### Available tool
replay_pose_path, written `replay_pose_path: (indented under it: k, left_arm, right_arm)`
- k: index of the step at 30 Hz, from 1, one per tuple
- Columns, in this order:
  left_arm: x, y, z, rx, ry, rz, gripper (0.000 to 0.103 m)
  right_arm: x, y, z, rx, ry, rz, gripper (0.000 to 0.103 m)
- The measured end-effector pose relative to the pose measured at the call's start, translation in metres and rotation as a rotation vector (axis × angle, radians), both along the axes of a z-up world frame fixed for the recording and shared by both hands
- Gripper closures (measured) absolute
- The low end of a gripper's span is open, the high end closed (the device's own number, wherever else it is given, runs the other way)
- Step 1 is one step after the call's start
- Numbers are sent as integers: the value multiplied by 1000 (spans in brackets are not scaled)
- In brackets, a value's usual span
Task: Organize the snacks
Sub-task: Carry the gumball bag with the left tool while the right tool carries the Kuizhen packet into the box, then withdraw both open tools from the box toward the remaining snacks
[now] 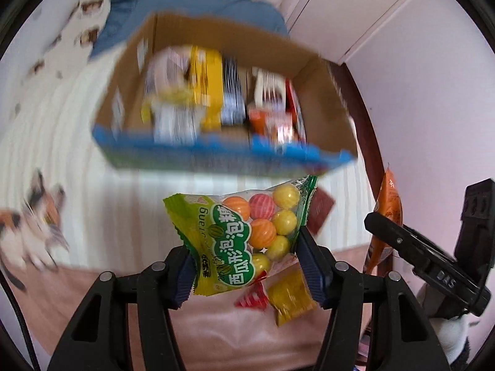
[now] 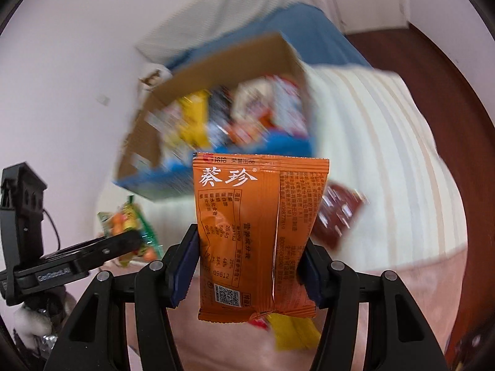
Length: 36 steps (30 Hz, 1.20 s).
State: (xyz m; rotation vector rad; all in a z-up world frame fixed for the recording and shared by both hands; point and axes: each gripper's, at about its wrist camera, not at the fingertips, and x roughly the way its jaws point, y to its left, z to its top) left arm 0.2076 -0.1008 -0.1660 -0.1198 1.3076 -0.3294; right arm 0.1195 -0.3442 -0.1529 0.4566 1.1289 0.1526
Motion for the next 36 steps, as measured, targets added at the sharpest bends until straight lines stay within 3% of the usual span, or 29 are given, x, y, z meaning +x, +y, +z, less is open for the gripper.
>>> replay_pose_path:
  k: [3,7,15,16,17,18,19,22,24,28,32,36]
  left_arm:
    - [33,10,22,70,-62,1,46]
    - [83,18,20,185,-75,12,46]
    - [139,35,-16,357,21,49,46]
    - [144,37,-22,360,33,54,46]
    - [147,37,-27,358,38,52,43]
    - [150,37,-33,365,44,54,40]
    - [153,38,-38,376,49,61,33]
    - [155,34,-43,363,52,63,30]
    - [154,33,-46,356,56,63,30]
    - [145,34,-44,332,40,84,29]
    - [131,30,-38,314,9,87,17]
    - [112,25,-30,297,-22,85,17]
  right_arm:
    - [36,20,26,-19,-56,39,42]
    - [88,44,36,-39,-79,79,42]
    - [162,83,6,-89,-11,112,39]
    - [166,84,1,-93,6,118,35]
    - [175,88,-8,-93,33,124,21]
    - [178,90,-15,-93,52,129,16]
    - [183,91,-22,-102,74,129,16]
    - [187,93,-35,-128,106,135,15]
    - [185,91,-41,-141,119,133,6]
    - [180,86,-42,-181,123,133,6]
    - [169,77,-35,-212,104,112,6]
    - [151,66,-25,-240,75,89,6]
